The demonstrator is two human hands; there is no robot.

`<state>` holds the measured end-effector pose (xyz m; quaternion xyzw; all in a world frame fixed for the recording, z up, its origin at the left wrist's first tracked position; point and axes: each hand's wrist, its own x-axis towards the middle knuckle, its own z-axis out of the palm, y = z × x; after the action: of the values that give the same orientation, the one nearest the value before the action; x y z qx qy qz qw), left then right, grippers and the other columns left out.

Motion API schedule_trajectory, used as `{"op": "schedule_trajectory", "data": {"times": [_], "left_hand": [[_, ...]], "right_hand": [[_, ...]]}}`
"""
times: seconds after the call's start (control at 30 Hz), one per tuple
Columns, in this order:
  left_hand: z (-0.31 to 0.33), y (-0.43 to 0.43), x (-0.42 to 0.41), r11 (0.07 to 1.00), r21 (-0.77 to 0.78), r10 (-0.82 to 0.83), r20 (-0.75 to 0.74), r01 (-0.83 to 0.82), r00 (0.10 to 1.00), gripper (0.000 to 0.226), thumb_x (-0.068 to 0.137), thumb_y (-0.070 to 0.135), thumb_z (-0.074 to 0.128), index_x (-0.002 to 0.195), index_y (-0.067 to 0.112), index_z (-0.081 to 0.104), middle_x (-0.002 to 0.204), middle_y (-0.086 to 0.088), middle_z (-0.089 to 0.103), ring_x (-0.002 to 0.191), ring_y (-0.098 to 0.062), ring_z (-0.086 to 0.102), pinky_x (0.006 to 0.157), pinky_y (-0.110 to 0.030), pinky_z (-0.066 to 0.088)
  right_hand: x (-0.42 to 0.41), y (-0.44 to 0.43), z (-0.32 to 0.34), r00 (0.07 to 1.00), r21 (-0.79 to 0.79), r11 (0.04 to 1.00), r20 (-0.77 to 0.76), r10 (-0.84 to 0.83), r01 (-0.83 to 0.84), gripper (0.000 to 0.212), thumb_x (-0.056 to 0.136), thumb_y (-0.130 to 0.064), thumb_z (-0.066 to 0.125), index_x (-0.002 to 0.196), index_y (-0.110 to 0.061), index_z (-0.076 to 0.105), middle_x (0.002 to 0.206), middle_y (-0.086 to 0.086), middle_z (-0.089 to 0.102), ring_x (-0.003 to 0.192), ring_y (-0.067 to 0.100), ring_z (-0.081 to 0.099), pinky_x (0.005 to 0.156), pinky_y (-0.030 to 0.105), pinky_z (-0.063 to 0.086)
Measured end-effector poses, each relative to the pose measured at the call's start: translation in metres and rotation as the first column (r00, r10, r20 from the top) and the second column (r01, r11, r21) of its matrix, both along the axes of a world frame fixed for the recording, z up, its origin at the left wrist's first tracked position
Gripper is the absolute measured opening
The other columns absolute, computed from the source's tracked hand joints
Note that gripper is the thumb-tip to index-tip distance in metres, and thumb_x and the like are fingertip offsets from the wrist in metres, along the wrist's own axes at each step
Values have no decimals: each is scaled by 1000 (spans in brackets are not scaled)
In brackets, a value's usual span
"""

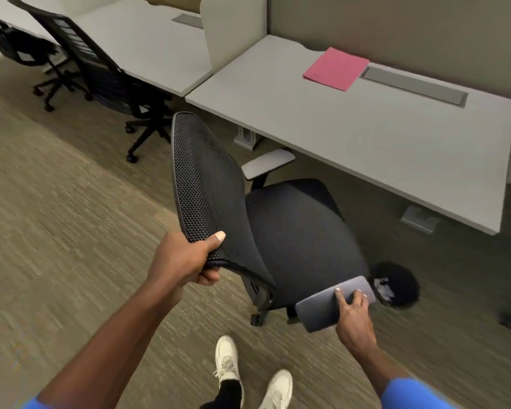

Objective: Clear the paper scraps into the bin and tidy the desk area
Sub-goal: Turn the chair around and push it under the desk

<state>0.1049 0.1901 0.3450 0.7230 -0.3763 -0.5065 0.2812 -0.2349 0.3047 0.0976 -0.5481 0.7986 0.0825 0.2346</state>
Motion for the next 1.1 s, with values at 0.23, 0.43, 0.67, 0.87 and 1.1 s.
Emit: {"op": "schedule_trajectory", "data": {"times": [0.23,0.43,0.67,0.87,1.1], "left_hand": [[-2,31,-23,992,59,-95,-193,108,977,35,86,31,87,103,1,79,89,-12,85,72,-25,82,66,-44,69],[-7,7,-13,996,21,-81,-215,88,973,34,88,29,86,109,3,78,96,-10,85,90,-32,83,70,-45,69],[-11,-27,15,994,-39,-108,-104,104,989,45,86,40,87,111,6,71,105,-18,83,78,-26,81,77,-46,67],[-14,-55,51,831,-288,-215,623,476,752,137,75,84,70,166,3,7,176,-26,1,166,-40,5,132,-55,20],[-24,-74,66,538,-203,-357,824,818,439,111,83,99,18,158,22,46,179,-11,16,168,-27,-9,132,-60,-13]], "right_hand": [[17,-13,27,972,-46,991,203,-115,127,74,93,-15,59,163,-20,35,148,20,46,141,39,43,115,42,44],[47,-18,54,896,-217,964,442,-42,152,79,81,-24,81,153,-28,51,149,3,56,139,24,56,114,31,45],[74,9,77,870,-469,809,483,-100,354,70,72,-8,82,140,-18,64,138,-1,69,127,20,66,110,38,52],[102,42,124,875,-629,626,443,-197,460,79,72,-8,90,145,-15,58,139,1,67,126,21,66,104,43,56],[157,57,172,906,-823,390,328,-268,413,83,79,-15,87,152,-10,48,151,4,55,142,21,53,118,42,46]]}}
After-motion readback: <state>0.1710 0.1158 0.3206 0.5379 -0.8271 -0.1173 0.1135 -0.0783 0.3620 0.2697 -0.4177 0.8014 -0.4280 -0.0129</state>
